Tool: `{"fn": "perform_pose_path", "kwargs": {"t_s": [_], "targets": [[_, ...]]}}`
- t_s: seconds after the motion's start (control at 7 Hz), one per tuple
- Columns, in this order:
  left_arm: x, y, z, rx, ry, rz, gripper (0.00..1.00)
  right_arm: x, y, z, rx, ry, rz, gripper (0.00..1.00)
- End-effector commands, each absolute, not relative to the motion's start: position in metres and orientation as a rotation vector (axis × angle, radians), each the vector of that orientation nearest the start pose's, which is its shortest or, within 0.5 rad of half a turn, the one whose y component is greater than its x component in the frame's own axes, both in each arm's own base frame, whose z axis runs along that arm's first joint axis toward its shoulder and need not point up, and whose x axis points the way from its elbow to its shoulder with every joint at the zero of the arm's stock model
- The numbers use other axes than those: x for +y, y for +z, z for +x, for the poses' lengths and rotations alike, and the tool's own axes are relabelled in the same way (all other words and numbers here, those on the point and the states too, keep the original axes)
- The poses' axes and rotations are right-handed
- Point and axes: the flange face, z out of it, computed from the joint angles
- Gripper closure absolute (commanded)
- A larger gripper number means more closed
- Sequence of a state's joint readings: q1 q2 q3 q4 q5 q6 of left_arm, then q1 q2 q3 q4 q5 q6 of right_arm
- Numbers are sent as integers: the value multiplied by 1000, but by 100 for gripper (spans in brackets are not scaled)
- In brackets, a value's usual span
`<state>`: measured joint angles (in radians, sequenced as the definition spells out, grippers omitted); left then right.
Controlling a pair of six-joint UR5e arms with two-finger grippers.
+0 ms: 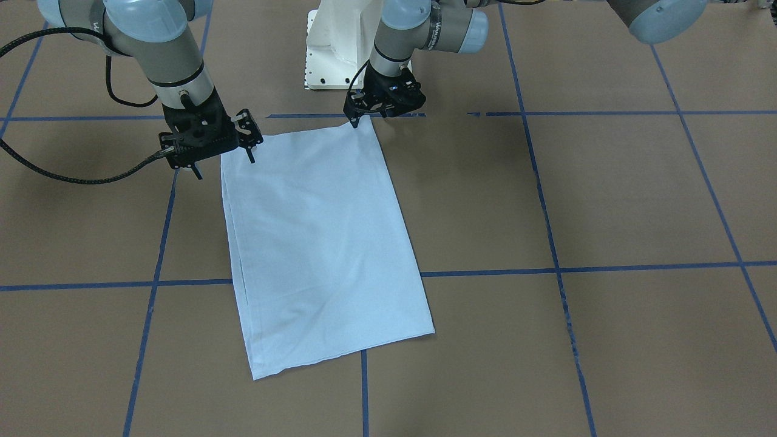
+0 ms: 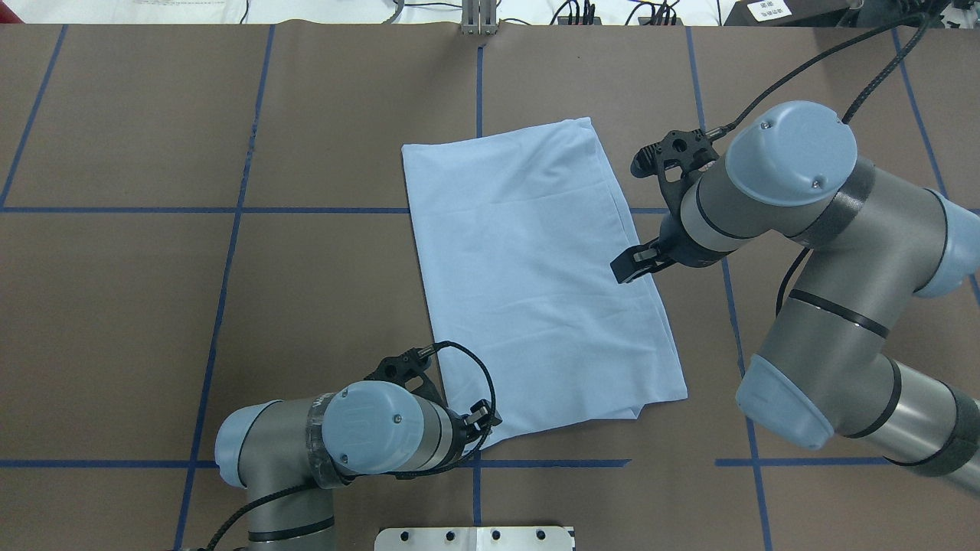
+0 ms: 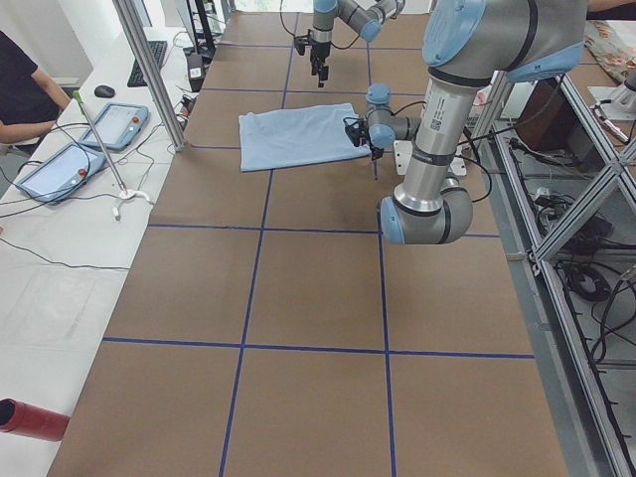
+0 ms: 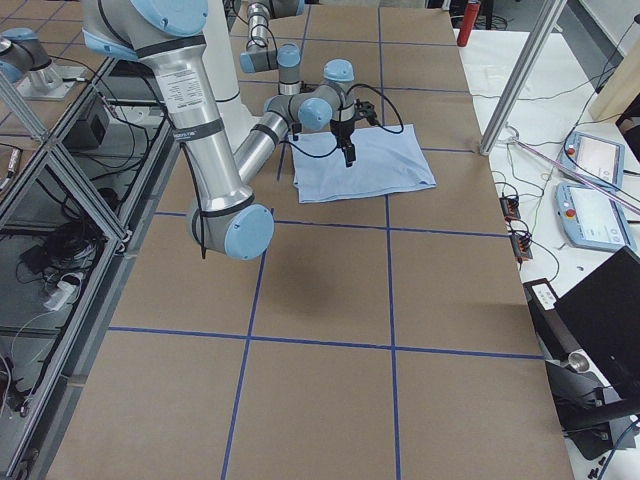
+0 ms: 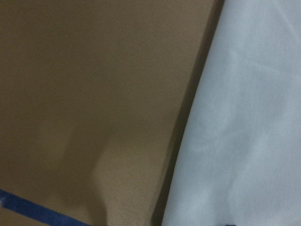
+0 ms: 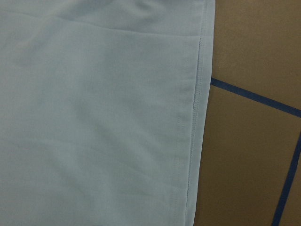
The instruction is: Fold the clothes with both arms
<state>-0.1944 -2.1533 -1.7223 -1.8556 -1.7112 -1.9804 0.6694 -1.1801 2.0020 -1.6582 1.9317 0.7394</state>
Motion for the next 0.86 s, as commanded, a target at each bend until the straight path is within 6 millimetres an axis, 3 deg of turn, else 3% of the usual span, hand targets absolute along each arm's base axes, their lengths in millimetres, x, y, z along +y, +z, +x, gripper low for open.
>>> {"fn": "perform_pose_path", "kwargs": {"t_s": [0.0,0.14,0.29,0.71], "targets": [[-249,221,634,1005,-488,-220,16,-428,272,-381,-767,-285,243,0],[-249,221,634,1004,-491,-216,18,-429,272,-381,-766,-283,243,0],[-249,221,634,1004,-492,-216,29,-429,272,-381,-765,-283,245,0],[-249,212,631,1019,-490,-216,83,-429,274,-380,-764,-283,241,0]]}}
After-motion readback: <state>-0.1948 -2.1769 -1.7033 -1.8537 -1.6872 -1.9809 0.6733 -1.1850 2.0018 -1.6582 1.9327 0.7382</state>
